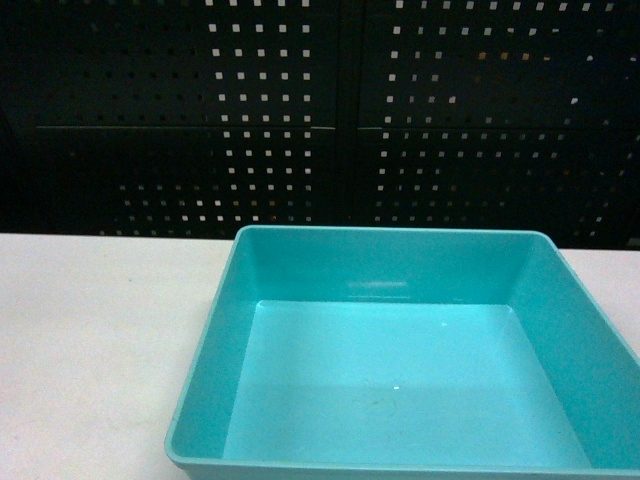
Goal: Stack blue boxes stably on right
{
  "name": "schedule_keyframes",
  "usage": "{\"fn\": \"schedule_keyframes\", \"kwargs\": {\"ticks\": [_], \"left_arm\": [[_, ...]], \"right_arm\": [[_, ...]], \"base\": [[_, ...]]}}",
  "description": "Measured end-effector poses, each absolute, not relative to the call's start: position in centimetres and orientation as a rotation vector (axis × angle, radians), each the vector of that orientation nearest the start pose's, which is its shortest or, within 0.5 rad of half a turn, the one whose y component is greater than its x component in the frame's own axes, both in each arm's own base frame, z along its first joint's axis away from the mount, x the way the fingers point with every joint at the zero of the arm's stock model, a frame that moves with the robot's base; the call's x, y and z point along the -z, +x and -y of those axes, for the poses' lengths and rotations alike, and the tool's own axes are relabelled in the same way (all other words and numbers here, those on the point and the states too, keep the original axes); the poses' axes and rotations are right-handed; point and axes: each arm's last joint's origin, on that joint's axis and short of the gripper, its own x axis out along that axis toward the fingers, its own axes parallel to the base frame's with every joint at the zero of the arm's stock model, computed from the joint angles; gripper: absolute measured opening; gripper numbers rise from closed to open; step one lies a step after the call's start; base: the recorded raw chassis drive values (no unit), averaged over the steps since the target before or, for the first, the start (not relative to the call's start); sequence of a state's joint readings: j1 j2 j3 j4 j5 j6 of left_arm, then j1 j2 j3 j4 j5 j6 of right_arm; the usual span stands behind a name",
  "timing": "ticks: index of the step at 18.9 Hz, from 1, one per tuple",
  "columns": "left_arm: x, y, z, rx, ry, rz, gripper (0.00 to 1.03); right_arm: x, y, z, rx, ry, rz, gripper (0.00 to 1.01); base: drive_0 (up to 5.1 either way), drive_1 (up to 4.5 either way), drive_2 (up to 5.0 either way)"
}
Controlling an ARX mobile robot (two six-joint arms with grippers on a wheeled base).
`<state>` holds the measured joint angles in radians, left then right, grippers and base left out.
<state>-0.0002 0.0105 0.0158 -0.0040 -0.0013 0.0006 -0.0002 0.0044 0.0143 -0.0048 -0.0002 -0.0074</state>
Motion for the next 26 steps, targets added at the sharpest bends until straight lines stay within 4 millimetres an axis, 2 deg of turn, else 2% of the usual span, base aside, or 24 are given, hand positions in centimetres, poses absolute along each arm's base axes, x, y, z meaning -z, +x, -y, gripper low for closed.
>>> {"fn": "schedule_keyframes", "kwargs": {"ticks": [26], "left_arm": [[-16.77,9.74,0.00,-0.001,0.000,0.001,0.98]], "right_arm": [[-16.76,9.71,0.00,0.000,-0.007,0.005,0.98]], "base": [[0.0,0.00,0.0]]}}
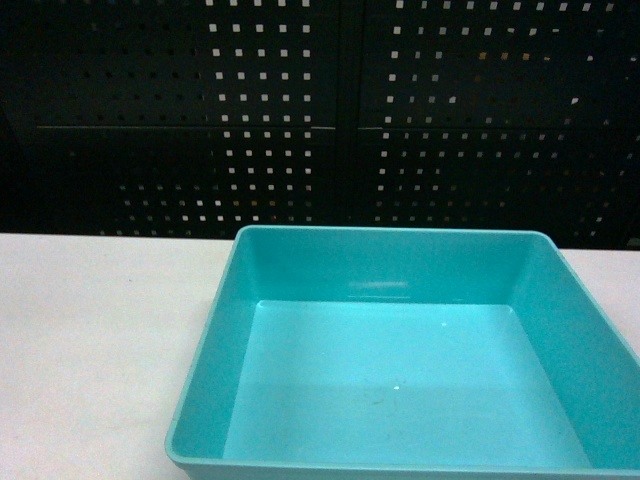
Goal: Stack blue boxes stably on right
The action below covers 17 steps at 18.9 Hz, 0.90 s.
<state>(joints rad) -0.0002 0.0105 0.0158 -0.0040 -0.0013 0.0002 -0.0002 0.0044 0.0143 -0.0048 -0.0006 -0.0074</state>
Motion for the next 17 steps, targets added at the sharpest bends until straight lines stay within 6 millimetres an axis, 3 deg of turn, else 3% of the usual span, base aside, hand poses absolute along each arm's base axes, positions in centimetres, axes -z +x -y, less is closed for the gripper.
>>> {"fn": "schedule_keyframes", "kwargs": {"ticks": [4,7,9,12,17], "left_arm": [[-17.2,10.0,-0.2,0.000,-0.001,0.037,0.98],[-17.2,11.2,-0.8,0.016,-0.027,0.017,0.98],[-17.1,12.4,-0.8,0.057,-0.049,-0.034,0.98],[-20.2,16.3,0.2,0.197,-0.084,-0.085,0.98],[-22.8,23.5,3.3,0.328,-0.090,-0.219,0.98]], "right_arm": [[-17.2,10.1,0.0,-0.005,-0.008,0.043,0.98],[-17.2,11.7,0.0,-0.005,-0.007,0.008,0.98],[-18.2,13.0,-0.2,-0.018,-0.007,0.011,0.98],[-20.7,16.7,-1.2,-0.081,-0.020,-0.005,0.98],[-21.6,23.2,-3.5,-0.180,-0.081,-0.146,0.98]], "base": [[0.0,0.00,0.0],[0.0,0.00,0.0],[0.0,0.00,0.0],[0.0,0.00,0.0],[0.0,0.00,0.0]]}}
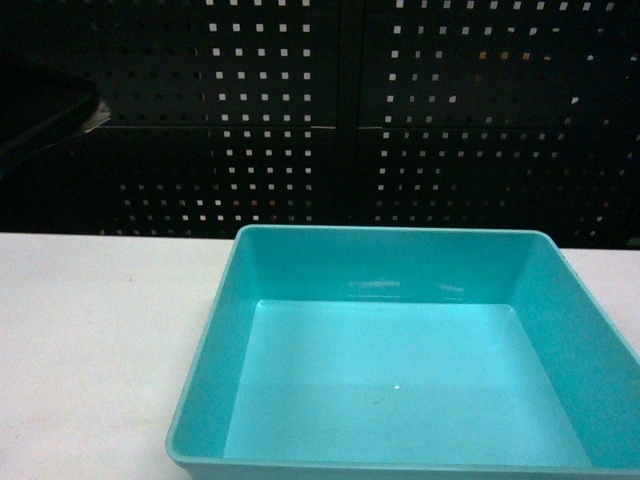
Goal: Stack blue boxes stably on right
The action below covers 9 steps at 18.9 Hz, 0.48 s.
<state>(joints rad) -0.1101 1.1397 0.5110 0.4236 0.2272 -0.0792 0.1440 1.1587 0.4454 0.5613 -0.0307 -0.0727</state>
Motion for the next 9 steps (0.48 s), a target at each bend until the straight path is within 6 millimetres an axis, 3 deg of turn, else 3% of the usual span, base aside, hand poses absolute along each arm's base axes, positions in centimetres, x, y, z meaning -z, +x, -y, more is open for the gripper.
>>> {"fn": "schedule_keyframes", "kwargs": {"ticks": [3,5,9], "left_arm": [[-21.5,27.6,4.8,0.365,-0.086,-0.375,0.98],[-20.7,29.3,5.8,0.386,-0.085,-0.445,0.98],[-18.1,31.4,7.9,0.371,-0.061,-0.552,0.98]], "right_arm": [[-20.2,26.9,-4.4,-0.202,-0.112,-0.251,0.98],[-19.2,28.6,-5.1,-0.217,-0.134,-0.293,0.98],[-16.7,30.3,-5.7,-0.219,-0.162,-0.392,0.98]], "base": [[0.0,0.00,0.0],[0.0,0.00,0.0],[0.0,0.00,0.0]]}}
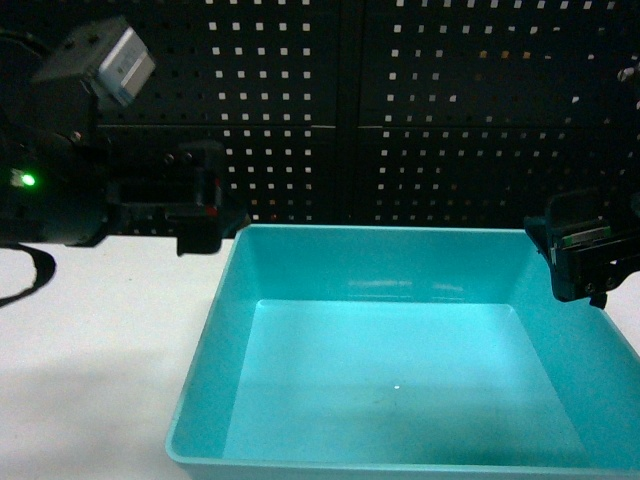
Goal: Stack blue boxes stably on right
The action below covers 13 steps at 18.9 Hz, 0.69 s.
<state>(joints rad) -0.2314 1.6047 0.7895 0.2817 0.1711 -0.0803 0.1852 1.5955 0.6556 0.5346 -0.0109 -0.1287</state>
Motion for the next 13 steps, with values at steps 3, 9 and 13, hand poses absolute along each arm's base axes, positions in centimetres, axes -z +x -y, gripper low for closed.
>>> {"fn": "schedule_keyframes", "kwargs": {"ticks": [3,9,13], "left_arm": [[-15.7,32.5,8.4,0.367,-0.096,-0.668,0.98],[-12.1,34.1,8.8,0.334,-0.151,-0.800,0.98],[-11.6,33.8,10.1,0.334,-0.116,-0.813,0.98]], "right_arm": [[-14.6,31.4,-5.9,-0.216,-0.182,-0.460,0.98],[-11.3,33.3,-5.6,-0.202,-0.195,-0.562,0.98],[-9.4,33.5,-3.5,-0.139,-0.179,-0.616,0.98]], "base": [[0.0,0.00,0.0],[0.0,0.00,0.0],[0.0,0.00,0.0]]}}
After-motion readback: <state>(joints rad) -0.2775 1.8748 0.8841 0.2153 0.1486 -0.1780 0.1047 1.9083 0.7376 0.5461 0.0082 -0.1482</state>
